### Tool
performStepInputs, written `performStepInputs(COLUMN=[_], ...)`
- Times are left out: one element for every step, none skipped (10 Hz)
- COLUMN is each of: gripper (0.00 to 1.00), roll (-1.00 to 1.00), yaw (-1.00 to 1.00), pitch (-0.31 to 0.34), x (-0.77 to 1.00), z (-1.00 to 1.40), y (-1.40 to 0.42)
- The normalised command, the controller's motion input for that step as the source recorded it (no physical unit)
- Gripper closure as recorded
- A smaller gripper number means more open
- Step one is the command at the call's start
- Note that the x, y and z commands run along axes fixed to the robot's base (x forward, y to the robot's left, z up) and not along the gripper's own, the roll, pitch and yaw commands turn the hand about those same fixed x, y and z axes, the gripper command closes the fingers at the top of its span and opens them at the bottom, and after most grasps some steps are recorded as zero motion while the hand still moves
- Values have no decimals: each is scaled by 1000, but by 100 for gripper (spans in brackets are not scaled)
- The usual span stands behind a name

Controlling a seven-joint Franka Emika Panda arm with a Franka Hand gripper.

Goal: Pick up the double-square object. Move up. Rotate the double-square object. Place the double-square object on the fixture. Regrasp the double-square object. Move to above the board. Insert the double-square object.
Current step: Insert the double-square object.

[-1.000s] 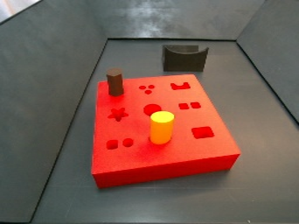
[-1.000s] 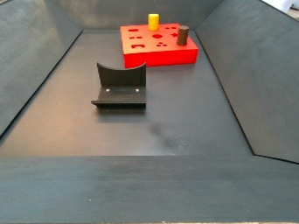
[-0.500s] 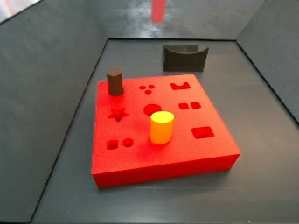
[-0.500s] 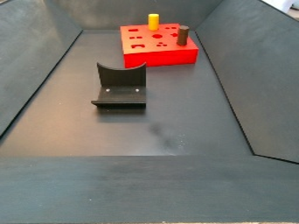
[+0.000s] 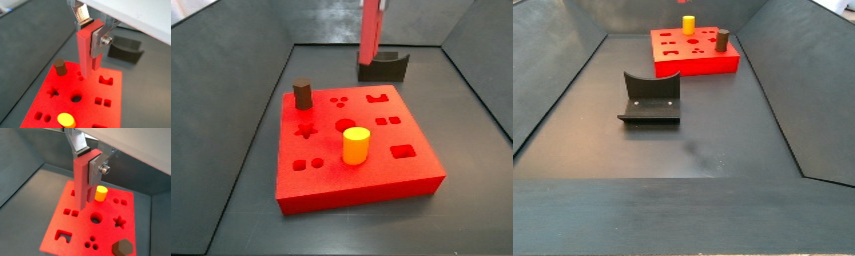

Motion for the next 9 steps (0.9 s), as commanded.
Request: performStepInputs(gripper=[100, 100, 100, 100, 100, 100, 100, 100, 100], roll=[-114, -111, -111, -130, -153, -1, -51, -59, -64], yaw=[-943, -946, -946, -923, -571, 0, -509, -563, -583], pitch=[-167, -163, -167, -171, -33, -3, -36, -29, -29], x=[0, 0, 0, 0, 406, 40, 534, 514, 509], z=[-414, -420, -414, -397, -94, -20, -209, -217, -211], y=[0, 0, 0, 0, 40, -20, -126, -89, -74])
